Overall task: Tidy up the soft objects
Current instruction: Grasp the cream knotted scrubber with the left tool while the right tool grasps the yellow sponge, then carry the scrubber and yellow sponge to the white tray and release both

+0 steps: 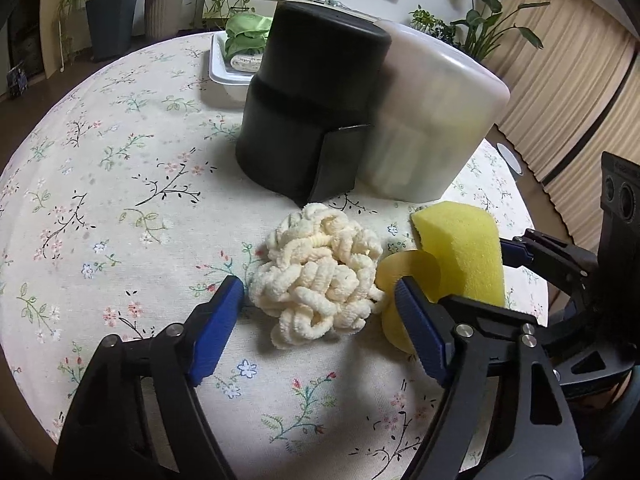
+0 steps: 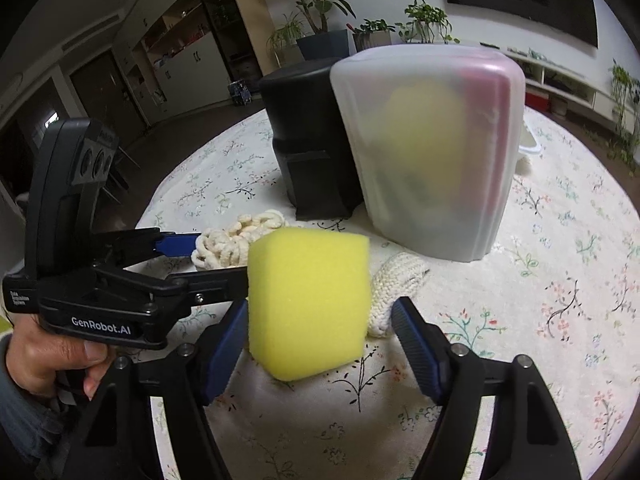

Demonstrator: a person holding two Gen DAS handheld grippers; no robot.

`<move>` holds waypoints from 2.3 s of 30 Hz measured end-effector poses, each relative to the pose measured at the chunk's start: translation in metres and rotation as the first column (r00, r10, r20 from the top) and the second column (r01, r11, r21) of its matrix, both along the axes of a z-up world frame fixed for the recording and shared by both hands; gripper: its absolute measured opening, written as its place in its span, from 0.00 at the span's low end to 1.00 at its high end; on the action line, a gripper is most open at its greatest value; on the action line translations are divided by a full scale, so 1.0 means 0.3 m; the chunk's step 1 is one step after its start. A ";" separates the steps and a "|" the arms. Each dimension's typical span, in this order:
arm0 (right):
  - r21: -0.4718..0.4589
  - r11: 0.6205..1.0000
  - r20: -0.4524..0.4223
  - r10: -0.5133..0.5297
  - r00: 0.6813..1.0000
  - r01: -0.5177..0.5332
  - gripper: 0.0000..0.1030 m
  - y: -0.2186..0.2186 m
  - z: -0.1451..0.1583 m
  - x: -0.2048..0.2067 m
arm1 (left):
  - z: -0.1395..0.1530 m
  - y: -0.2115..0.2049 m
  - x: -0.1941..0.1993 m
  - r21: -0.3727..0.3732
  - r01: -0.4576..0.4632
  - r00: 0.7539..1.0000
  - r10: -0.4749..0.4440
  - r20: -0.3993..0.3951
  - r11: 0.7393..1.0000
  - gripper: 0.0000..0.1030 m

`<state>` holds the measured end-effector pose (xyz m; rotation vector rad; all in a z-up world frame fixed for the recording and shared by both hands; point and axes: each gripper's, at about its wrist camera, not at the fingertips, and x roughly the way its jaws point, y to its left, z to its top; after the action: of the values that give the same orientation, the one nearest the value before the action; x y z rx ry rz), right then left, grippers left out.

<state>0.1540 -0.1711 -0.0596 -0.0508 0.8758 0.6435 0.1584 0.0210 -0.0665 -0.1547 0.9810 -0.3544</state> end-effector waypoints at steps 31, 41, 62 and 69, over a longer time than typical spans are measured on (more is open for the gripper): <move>0.007 1.000 -0.003 0.014 1.000 -0.014 0.31 -0.006 0.008 -0.017 | -0.007 -0.023 -0.022 0.026 -0.022 1.000 0.021 0.022 0.999 0.30; 0.015 1.000 0.012 0.012 1.000 -0.012 0.27 -0.016 0.019 -0.033 | 0.040 0.013 -0.056 -0.009 -0.076 0.993 0.076 0.087 0.997 0.16; 0.025 0.999 0.043 -0.027 0.999 0.026 0.27 -0.114 0.070 -0.133 | 0.097 0.024 -0.168 -0.034 -0.109 0.984 0.113 0.136 0.993 0.13; 0.036 0.997 0.045 -0.074 0.996 0.072 0.27 -0.210 0.093 -0.143 | 0.126 0.045 -0.223 -0.030 -0.133 0.982 0.136 0.131 0.991 0.14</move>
<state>0.1112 -0.2342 -0.0318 -0.0026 0.8181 0.5865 0.0913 0.0345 -0.0287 -0.2130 0.8312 -0.2476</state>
